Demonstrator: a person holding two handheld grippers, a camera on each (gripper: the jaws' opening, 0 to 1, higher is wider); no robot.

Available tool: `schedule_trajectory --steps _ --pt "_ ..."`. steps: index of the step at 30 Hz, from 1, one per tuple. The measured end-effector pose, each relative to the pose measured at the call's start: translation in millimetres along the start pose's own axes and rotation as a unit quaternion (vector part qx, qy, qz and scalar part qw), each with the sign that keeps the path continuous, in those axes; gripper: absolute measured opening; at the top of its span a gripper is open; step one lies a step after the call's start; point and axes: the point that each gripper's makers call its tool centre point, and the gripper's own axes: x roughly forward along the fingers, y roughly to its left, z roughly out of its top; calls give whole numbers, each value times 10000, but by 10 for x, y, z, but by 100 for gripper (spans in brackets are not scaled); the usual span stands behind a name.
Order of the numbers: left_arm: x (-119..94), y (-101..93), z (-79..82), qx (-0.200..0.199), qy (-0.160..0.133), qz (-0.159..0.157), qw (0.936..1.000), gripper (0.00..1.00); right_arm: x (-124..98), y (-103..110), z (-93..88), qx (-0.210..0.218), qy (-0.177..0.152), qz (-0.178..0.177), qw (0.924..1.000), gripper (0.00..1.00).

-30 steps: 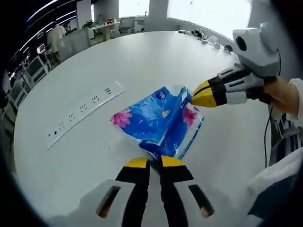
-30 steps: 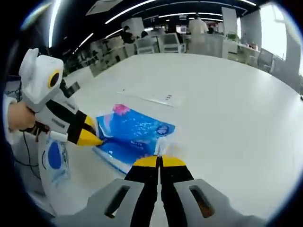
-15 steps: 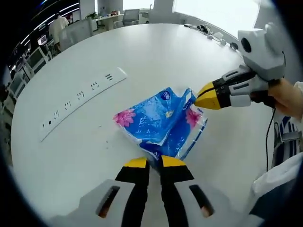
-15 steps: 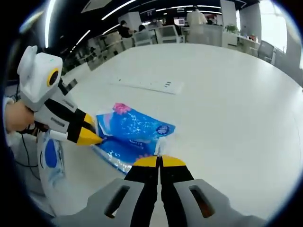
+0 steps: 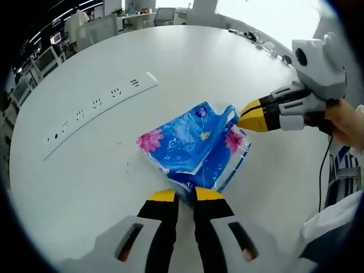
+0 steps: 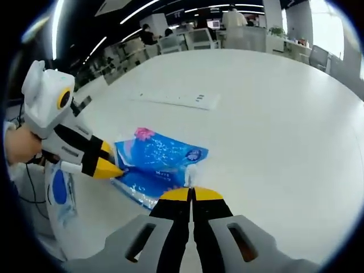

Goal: Arrange the tabletop items into an orderly group along one side of the table until the central work area is clear of visible clutter.

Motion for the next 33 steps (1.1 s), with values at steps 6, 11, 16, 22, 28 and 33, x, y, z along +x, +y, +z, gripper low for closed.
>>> schedule_trajectory --steps 6,11,16,22,28,33 --pt "10 19 1 -78 -60 15 10000 8 6 -10 -3 -64 -21 -31 10000 0" --pt "20 3 -1 -117 -80 -35 9999 20 -22 12 -11 -283 -39 -34 9996 0" --pt "-31 0 41 -54 -246 114 9996 45 -47 46 -21 -482 -63 -50 9988 13" --pt "-142 28 120 -98 -500 338 9981 67 -152 89 4 -724 -231 -132 9970 24" --pt "-286 -16 88 -188 -627 313 9974 75 -285 90 25 -230 -408 -238 9986 57" --pt "-446 -26 94 -135 -883 418 9951 82 -416 163 10 -223 -487 -233 9983 63"
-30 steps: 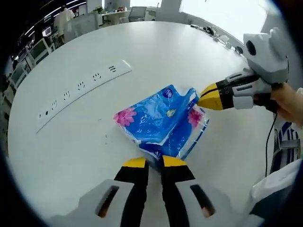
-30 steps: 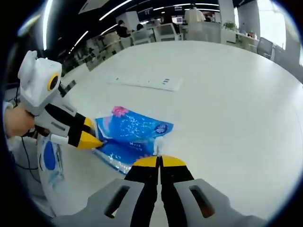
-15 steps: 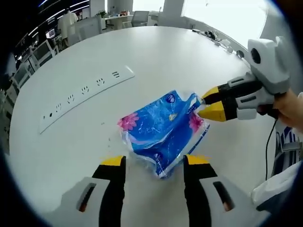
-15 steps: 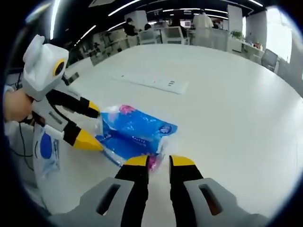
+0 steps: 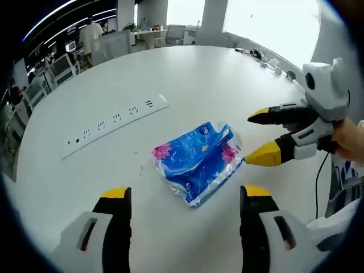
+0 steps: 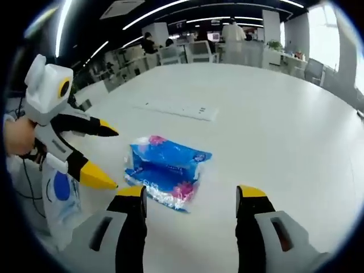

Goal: Arrange the tabletop items into an orderly group along one side of the table until the central work area is clear of visible clutter.

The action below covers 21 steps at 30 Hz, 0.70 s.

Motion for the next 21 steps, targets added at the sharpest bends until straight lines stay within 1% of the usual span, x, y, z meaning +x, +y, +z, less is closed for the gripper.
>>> schedule_trajectory --steps 3,6,13,21 --pt "-92 -14 2 21 -78 42 10000 89 -67 57 -5 73 -53 43 9999 65" --pt "-189 -50 -15 38 -108 36 9999 88 -130 137 -13 123 -114 86 9998 67" --pt "-329 -69 -63 95 -200 69 9997 87 -246 269 -28 37 -123 106 9999 64" --pt "-420 -35 -83 117 -233 75 9996 86 -309 317 -6 -3 -135 110 9998 63"
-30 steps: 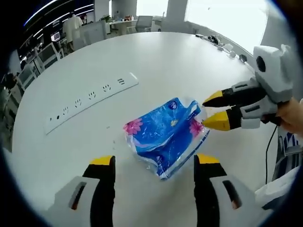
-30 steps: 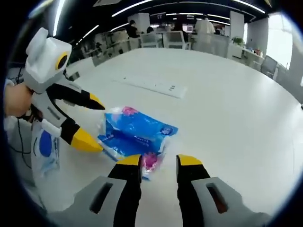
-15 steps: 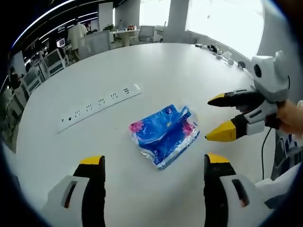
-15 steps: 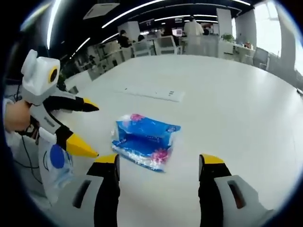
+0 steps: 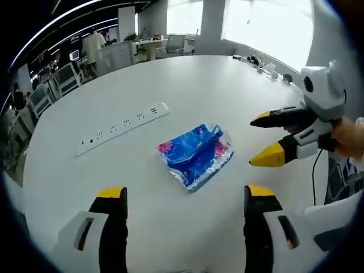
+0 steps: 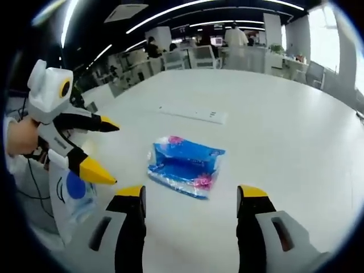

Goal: Arrange the tabletop items into an orderly group along one side of the table until the central work area is clear of visible clutter.

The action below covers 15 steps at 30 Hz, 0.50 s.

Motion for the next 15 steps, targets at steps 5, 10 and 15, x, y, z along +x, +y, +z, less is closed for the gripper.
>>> schedule_trajectory --steps 5,10,15 --pt "-56 16 -44 -3 5 11 10000 86 -1 17 -70 32 46 23 10000 62" --pt "-103 14 -99 -41 -8 -11 10000 85 -8 55 -128 63 92 61 9999 61" --pt "-175 37 -171 -114 -34 -22 9999 85 -28 137 -197 134 100 139 9998 60"
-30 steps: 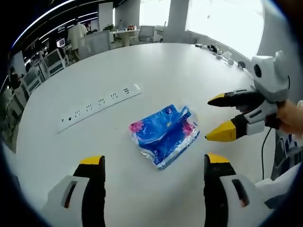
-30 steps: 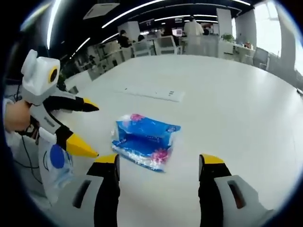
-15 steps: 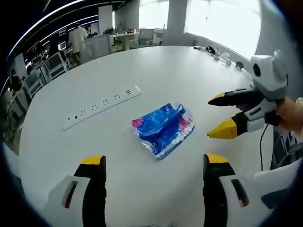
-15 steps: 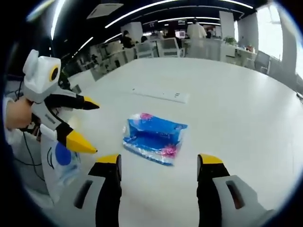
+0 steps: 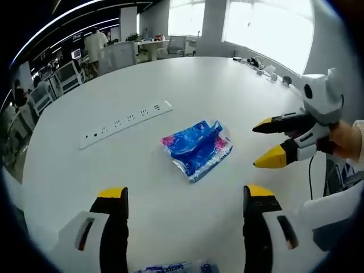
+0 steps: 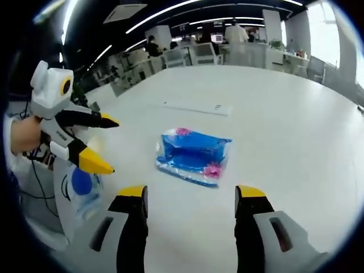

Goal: Arrange the tabletop items into an orderly group along one side of the table until the central work area is clear of visible clutter.

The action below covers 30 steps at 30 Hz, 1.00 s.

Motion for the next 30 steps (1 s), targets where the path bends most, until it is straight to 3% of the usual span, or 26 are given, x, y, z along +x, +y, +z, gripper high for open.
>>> schedule_trajectory --steps 11,22,30 --pt "-223 140 -344 -280 -3 80 9996 82 -14 268 -196 127 87 271 9995 58" --pt "-418 167 -558 -333 -53 130 9993 82 -45 505 -262 296 102 541 9980 58" --pt "-584 205 -812 -519 -42 199 9984 82 -93 655 -385 378 172 759 9963 59"
